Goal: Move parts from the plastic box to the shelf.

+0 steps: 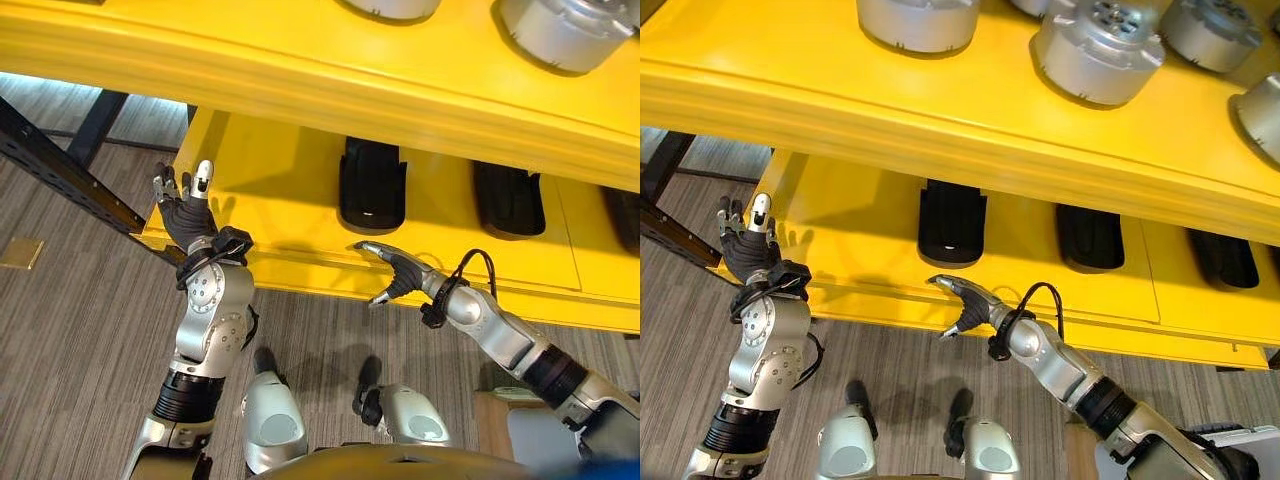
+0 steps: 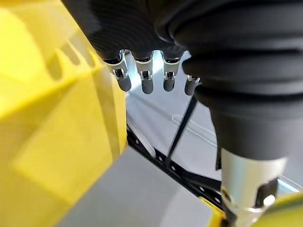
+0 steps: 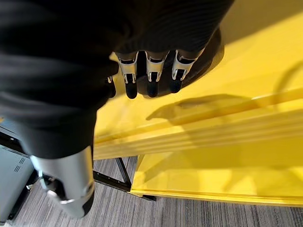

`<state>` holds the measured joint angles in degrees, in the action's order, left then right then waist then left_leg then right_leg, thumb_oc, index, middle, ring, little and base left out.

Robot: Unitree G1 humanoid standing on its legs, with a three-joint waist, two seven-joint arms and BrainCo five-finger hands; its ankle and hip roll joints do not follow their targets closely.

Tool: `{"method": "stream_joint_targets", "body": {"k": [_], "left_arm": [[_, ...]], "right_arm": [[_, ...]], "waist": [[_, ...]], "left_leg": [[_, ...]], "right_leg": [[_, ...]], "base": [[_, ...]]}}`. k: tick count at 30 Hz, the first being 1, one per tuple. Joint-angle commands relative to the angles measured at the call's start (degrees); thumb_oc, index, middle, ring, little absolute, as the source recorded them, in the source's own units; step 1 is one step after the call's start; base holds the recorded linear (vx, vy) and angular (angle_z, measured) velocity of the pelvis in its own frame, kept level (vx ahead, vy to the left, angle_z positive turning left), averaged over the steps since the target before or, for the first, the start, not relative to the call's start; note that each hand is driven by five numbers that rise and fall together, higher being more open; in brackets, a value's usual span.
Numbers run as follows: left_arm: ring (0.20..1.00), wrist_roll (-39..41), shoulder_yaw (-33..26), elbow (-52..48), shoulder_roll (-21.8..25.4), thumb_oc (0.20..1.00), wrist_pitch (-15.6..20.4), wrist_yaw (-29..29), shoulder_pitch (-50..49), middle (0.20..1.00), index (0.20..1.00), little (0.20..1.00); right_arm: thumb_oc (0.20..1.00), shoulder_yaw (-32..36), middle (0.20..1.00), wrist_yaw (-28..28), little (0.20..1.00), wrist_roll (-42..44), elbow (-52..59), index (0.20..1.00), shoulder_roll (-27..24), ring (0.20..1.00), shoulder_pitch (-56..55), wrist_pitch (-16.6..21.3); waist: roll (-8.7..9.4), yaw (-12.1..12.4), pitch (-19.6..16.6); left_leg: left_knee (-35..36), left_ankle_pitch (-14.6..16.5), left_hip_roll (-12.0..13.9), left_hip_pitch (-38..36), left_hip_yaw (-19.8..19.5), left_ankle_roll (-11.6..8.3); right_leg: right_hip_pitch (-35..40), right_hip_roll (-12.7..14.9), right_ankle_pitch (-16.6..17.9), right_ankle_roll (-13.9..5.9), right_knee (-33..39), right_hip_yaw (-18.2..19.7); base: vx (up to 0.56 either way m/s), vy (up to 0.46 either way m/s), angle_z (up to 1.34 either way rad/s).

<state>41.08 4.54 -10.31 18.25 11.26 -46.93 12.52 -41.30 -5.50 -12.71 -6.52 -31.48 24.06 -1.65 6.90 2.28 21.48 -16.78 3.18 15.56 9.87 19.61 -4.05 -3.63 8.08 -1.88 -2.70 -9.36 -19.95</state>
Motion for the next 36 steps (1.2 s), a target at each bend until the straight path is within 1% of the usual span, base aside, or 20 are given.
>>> {"method": "stream_joint_targets", "body": {"k": [1,2,4,9,11,12,15,17,18,23,27,28,34,36], "left_arm": [[1.0,-3.26,0.07,-3.35,2.11,1.0,0.89,0.16,1.86,1.0,1.0,1.0],[1.0,-3.1,0.06,-3.11,2.14,1.0,0.37,0.52,2.38,1.0,1.0,1.0],[1.0,-3.21,0.13,-2.94,2.19,1.0,-0.1,0.89,2.95,1.0,1.0,1.0],[1.0,-3.73,0.03,-2.54,2.27,1.0,-0.76,1.31,3.66,1.0,1.0,1.0],[1.0,-3.99,0.25,-2.43,2.34,1.0,-1.14,1.76,3.91,1.0,1.0,1.0],[1.0,-3.71,0.28,-2.37,2.15,1.0,-1.47,2.11,3.92,1.0,1.0,1.0],[1.0,-4.04,0.51,-2.28,2.09,1.0,-0.99,1.93,4.02,1.0,1.0,1.0],[1.0,-4.28,0.44,-2.12,1.98,1.0,-0.83,2.2,4.16,1.0,1.0,1.0],[1.0,-3.66,0.44,-2.02,1.97,1.0,-1.03,2.19,4.05,1.0,1.0,1.0],[1.0,-2.9,0.29,-1.96,1.66,1.0,-1.69,2.95,3.8,1.0,1.0,1.0],[1.0,-2.62,0.25,-1.76,1.54,1.0,-1.81,3.28,3.68,1.0,1.0,1.0],[1.0,-2.28,0.21,-1.98,1.5,1.0,-2.22,3.4,3.47,1.0,1.0,1.0],[1.0,-2.14,0.01,-1.94,1.11,1.0,-3.05,3.92,3.25,1.0,1.0,1.0],[1.0,-1.94,-0.05,-1.87,1.02,1.0,-3.11,4.14,3.16,1.0,1.0,1.0]], "right_arm": [[1.0,0.28,1.0,2.6,1.0,-2.95,2.93,1.0,0.69,1.0,1.43,1.16],[1.0,-0.31,1.0,3.79,1.0,-4.7,1.45,1.0,1.27,1.0,2.52,0.68],[1.0,-0.8,1.0,5.5,1.0,-5.35,-0.98,1.0,1.76,1.0,3.79,1.49],[1.0,-1.13,1.0,6.86,1.0,-7.72,-3.25,1.0,2.63,1.0,5.31,1.09],[1.0,-1.06,1.0,8.28,1.0,-8.39,-4.18,1.0,2.91,1.0,5.97,1.13],[1.0,-1.14,1.0,9.48,1.0,-10.44,-4.86,1.0,3.05,1.0,6.56,1.06],[1.0,-1.07,1.0,11.05,1.0,-11.27,-5.47,1.0,3.05,1.0,7.08,0.64],[1.0,-0.6,1.0,11.78,1.0,-13.31,-6.32,1.0,2.99,1.0,7.33,-0.53],[1.0,-0.67,1.0,11.75,1.0,-13.99,-7.22,1.0,3.03,1.0,7.29,-0.92],[1.0,-0.49,1.0,10.9,1.0,-15.67,-8.13,1.0,3.03,1.0,7.27,-1.95],[1.0,-0.39,1.0,10.98,1.0,-15.84,-8.84,1.0,2.98,1.0,7.54,-2.0],[1.0,0.0,1.0,10.86,1.0,-16.06,-9.47,1.0,2.85,1.0,7.72,-1.53],[1.0,0.65,1.0,10.76,1.0,-16.25,-9.85,1.0,2.92,1.0,8.38,-2.26],[1.0,0.87,1.0,11.23,1.0,-16.17,-10.12,1.0,2.87,1.0,8.54,-1.7]], "waist": [[-0.28,0.83,0.24],[-0.4,1.16,0.56],[-0.43,1.57,0.9],[-0.49,1.98,1.35],[-0.61,2.08,1.54],[-0.83,2.16,1.74],[-1.08,2.07,1.82],[-1.43,1.91,1.99],[-1.69,1.8,2.0],[-1.9,1.72,2.08],[-1.97,1.66,2.02],[-2.01,1.7,1.81],[-2.1,1.77,1.64],[-2.27,1.78,1.66]], "left_leg": [[-0.79,-0.54,3.61,-2.96,2.85,-2.58],[-1.12,-0.47,3.64,-2.45,2.57,-2.54],[-1.67,-0.33,3.67,-1.66,2.18,-2.56],[-2.26,-0.16,3.64,-0.78,1.76,-2.57],[-2.35,-0.21,3.63,-0.42,1.56,-2.58],[-2.43,-0.23,3.68,-0.26,1.4,-2.62],[-2.56,-0.2,3.78,-0.13,1.4,-2.65],[-2.98,0.11,3.67,0.15,1.24,-2.47],[-3.42,0.53,3.53,0.21,1.19,-2.26],[-3.98,0.89,3.55,0.2,1.07,-2.07],[-4.15,1.02,3.63,0.07,1.02,-2.06],[-4.27,1.15,3.58,0.02,0.93,-2.02],[-4.72,1.56,3.47,-0.07,0.62,-1.82],[-4.84,1.63,3.41,-0.1,0.48,-1.78]], "right_leg": [[3.93,5.2,-3.61,-5.73,-3.86,-1.05],[3.75,5.27,-3.75,-5.75,-4.19,-1.15],[3.64,5.25,-4.0,-5.72,-4.49,-1.38],[3.36,5.21,-4.23,-5.68,-4.82,-1.48],[3.13,5.17,-4.29,-5.62,-4.99,-1.52],[2.94,5.23,-4.38,-5.58,-5.19,-1.46],[2.8,5.38,-4.5,-5.59,-5.35,-1.48],[2.47,5.55,-4.77,-5.47,-5.87,-1.32],[2.18,5.64,-5.09,-5.33,-6.46,-1.21],[1.79,5.75,-5.25,-5.18,-7.2,-1.0],[1.54,5.78,-5.38,-5.12,-7.65,-0.84],[1.58,5.73,-5.56,-5.02,-7.86,-0.76],[1.13,5.65,-6.19,-4.64,-9.25,-0.64],[0.93,5.71,-6.31,-4.57,-9.68,-0.59]], "base": [[-0.01,0.002,0.11],[-0.01,-0.007,0.14],[0.0,-0.019,0.14],[0.0,-0.004,0.01],[0.0,0.0,0.0],[0.0,0.0,0.0],[0.0,0.0,0.0],[0.0,0.0,0.0],[0.0,0.0,0.0],[0.0,0.0,0.0],[0.01,-0.002,0.0],[0.06,-0.011,0.0],[0.03,-0.006,0.0],[0.0,0.0,0.0]]}}
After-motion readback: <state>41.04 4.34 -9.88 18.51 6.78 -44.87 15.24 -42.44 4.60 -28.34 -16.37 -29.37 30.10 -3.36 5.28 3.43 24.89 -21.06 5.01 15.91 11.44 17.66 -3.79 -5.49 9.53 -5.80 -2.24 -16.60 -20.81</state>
